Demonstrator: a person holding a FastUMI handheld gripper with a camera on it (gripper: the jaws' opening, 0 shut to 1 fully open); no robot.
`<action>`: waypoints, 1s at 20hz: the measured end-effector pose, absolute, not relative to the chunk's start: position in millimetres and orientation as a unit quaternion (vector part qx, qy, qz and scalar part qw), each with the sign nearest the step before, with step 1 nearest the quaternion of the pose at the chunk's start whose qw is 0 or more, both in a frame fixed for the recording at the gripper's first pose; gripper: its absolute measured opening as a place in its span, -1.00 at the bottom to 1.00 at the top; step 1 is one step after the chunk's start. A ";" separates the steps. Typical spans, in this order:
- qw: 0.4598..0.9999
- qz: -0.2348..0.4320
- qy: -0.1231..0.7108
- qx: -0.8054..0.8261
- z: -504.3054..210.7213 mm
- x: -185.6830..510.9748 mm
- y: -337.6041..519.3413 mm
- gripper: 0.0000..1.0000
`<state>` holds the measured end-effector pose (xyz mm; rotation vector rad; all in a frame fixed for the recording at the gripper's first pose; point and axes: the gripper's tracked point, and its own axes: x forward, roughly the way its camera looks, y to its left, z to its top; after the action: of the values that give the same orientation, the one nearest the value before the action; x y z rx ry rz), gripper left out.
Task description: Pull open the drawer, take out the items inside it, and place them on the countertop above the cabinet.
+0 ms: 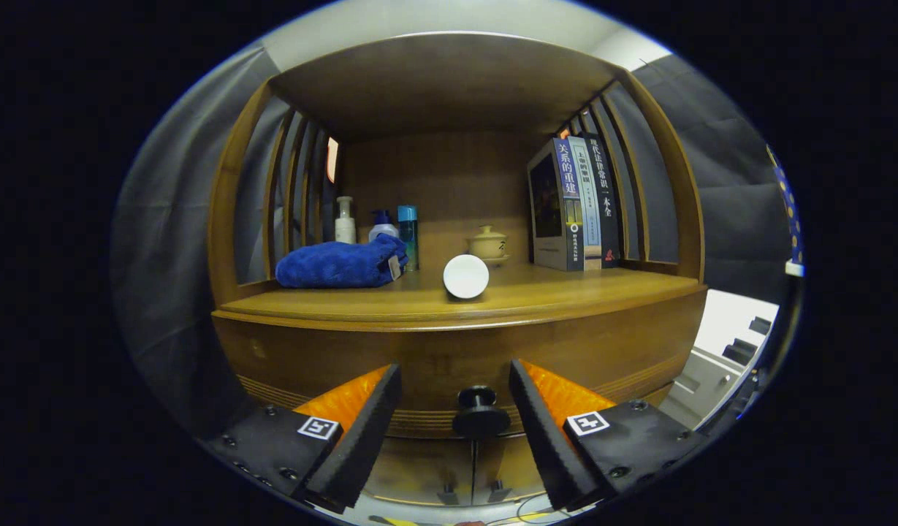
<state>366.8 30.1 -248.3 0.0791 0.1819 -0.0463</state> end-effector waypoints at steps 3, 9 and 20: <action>0.995 -0.005 0.082 0.051 -225.5 326.8 30.3 0.95; 0.996 0.036 0.071 0.036 -134.7 247.6 -2.4 0.95; 0.998 0.042 0.041 0.023 -77.2 135.8 -24.4 0.94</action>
<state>135.8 -24.4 -77.2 0.0457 0.0815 0.0834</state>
